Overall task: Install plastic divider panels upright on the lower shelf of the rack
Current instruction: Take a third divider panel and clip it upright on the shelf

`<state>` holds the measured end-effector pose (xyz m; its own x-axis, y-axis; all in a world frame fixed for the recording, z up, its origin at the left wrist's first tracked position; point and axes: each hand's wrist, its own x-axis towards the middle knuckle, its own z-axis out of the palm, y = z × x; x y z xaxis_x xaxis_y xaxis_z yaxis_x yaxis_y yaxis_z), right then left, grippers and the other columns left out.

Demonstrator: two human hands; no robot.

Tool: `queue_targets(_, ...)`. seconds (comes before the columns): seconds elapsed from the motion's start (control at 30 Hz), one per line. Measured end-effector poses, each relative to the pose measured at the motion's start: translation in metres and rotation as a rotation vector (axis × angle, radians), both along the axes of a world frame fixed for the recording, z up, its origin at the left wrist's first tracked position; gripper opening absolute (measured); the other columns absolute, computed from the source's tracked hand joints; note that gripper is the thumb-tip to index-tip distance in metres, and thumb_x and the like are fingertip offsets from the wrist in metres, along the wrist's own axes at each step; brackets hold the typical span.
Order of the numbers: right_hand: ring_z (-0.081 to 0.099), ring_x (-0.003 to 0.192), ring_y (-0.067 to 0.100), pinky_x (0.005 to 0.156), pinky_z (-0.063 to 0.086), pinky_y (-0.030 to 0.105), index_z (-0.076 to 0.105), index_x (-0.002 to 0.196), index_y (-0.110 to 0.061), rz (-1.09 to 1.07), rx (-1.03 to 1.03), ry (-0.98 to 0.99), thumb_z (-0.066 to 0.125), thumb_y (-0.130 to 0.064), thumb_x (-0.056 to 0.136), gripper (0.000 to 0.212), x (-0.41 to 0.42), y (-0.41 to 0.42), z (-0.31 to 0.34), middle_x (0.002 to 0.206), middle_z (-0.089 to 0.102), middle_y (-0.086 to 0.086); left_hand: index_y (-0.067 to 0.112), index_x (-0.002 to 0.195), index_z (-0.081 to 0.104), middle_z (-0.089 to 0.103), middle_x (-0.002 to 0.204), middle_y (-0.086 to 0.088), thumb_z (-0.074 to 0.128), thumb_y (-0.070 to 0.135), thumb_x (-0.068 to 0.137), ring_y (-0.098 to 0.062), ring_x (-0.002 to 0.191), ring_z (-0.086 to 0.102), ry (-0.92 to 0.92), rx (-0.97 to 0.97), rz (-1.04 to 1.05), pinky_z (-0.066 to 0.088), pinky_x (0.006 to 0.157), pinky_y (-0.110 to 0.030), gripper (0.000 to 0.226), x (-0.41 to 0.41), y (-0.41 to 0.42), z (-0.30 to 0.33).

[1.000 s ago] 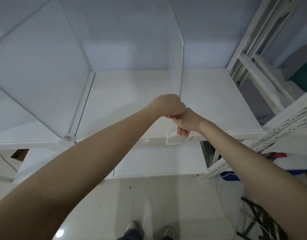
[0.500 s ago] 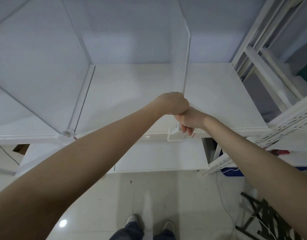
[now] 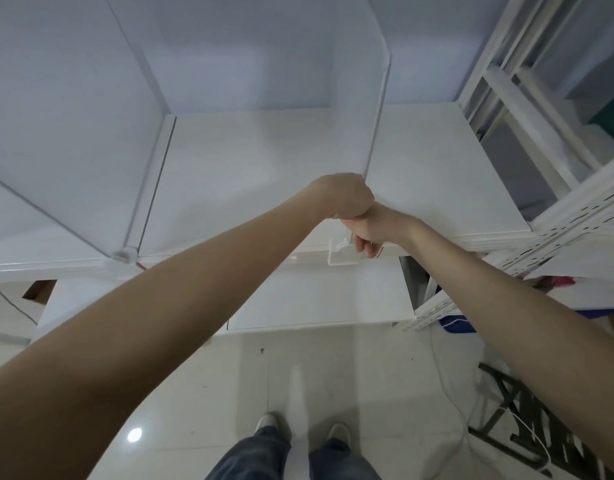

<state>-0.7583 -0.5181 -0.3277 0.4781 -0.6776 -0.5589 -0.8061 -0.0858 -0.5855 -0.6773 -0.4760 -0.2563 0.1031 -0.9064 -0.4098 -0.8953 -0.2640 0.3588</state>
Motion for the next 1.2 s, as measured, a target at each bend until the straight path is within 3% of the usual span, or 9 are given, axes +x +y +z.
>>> queue_targets(0.13,0.050,0.039,0.016,0.089,0.053,0.049,0.065,0.085,-0.002,0.020,0.001,0.108,0.028,-0.040,0.093,0.054,-0.001,-0.007,-0.022,0.054,0.058,0.004,-0.009,0.113,0.057,0.056,0.110,-0.020,0.026,0.001,0.098,-0.028,0.079,0.049,-0.146,0.013,-0.203,0.036,0.072,-0.030,0.036,-0.003,-0.003,-0.013)
queue_targets(0.3,0.050,0.039,0.016,0.089,0.053,0.051,0.062,0.113,0.001,0.033,-0.002,0.096,0.026,-0.049,0.087,0.067,-0.001,-0.011,-0.025,0.065,0.062,0.011,-0.012,0.115,0.056,0.055,0.104,-0.020,0.026,-0.002,0.097,-0.020,0.068,0.042,-0.117,0.024,-0.139,0.037,0.068,-0.028,0.037,-0.004,-0.004,-0.009)
queue_targets(0.43,0.050,0.032,0.014,0.087,0.053,0.050,0.066,0.098,-0.002,0.020,0.001,0.104,0.028,-0.055,0.085,0.066,0.001,-0.012,-0.027,0.060,0.062,0.009,-0.013,0.117,0.055,0.034,0.066,-0.005,0.025,0.001,0.098,-0.028,0.072,0.051,-0.088,0.053,-0.099,0.041,0.066,-0.031,0.038,-0.005,-0.004,-0.007)
queue_targets(0.5,0.050,0.030,0.013,0.088,0.053,0.050,0.065,0.088,-0.004,0.012,-0.006,0.098,0.028,-0.054,0.085,0.063,0.001,-0.011,-0.027,0.058,0.061,0.007,-0.011,0.120,0.054,0.043,0.071,-0.008,0.023,0.005,0.100,-0.032,0.088,0.054,-0.075,0.069,-0.046,0.041,0.077,-0.034,0.040,-0.005,-0.003,-0.006)
queue_targets(0.67,0.051,0.037,0.017,0.092,0.050,0.052,0.056,0.070,-0.011,-0.001,0.001,0.068,0.027,-0.040,0.091,0.045,-0.002,-0.005,-0.021,0.058,0.060,0.007,-0.009,0.099,0.058,0.061,0.107,-0.019,0.027,0.007,0.097,-0.028,0.074,0.052,0.032,0.005,0.074,0.040,0.068,-0.031,0.034,-0.002,-0.003,-0.015)
queue_targets(0.83,0.050,0.045,0.019,0.063,0.057,0.037,0.058,0.075,-0.027,0.004,0.051,-0.061,0.041,-0.034,0.082,0.021,-0.003,0.002,-0.015,0.068,0.059,0.009,0.007,0.076,0.063,0.065,0.064,-0.005,0.033,0.051,0.092,-0.020,0.058,0.060,0.105,-0.055,0.092,0.049,0.070,-0.029,0.055,0.008,0.004,-0.037)
queue_targets(0.97,0.059,0.051,0.014,0.045,0.051,0.025,0.040,0.113,-0.016,-0.207,0.058,-0.217,0.058,-0.027,0.087,0.033,-0.026,0.001,-0.030,0.080,0.059,0.006,0.009,0.088,0.063,0.071,0.074,-0.001,0.043,0.069,0.083,-0.016,0.064,0.068,0.220,-0.007,0.094,0.054,0.068,-0.028,0.064,0.024,0.021,-0.056)
queue_targets(1.1,0.062,0.062,0.022,0.060,0.053,0.029,0.051,0.099,-0.007,-0.428,0.138,-0.350,0.045,-0.016,0.093,0.013,-0.054,0.012,-0.040,0.079,0.062,0.011,0.005,0.097,0.064,0.069,0.080,-0.004,0.030,0.067,0.090,-0.019,0.070,0.067,0.457,0.201,0.291,0.051,0.068,-0.026,0.070,0.036,0.038,-0.080)
queue_targets(1.2,0.065,0.062,0.023,0.062,0.055,0.028,0.060,0.091,-0.001,-0.556,0.280,-0.318,0.042,-0.029,0.095,0.033,-0.060,0.023,-0.056,0.074,0.065,0.013,0.001,0.109,0.065,0.073,0.094,-0.009,0.025,0.064,0.093,-0.018,0.076,0.068,0.629,0.325,0.445,0.053,0.074,-0.025,0.076,0.036,0.048,-0.101)
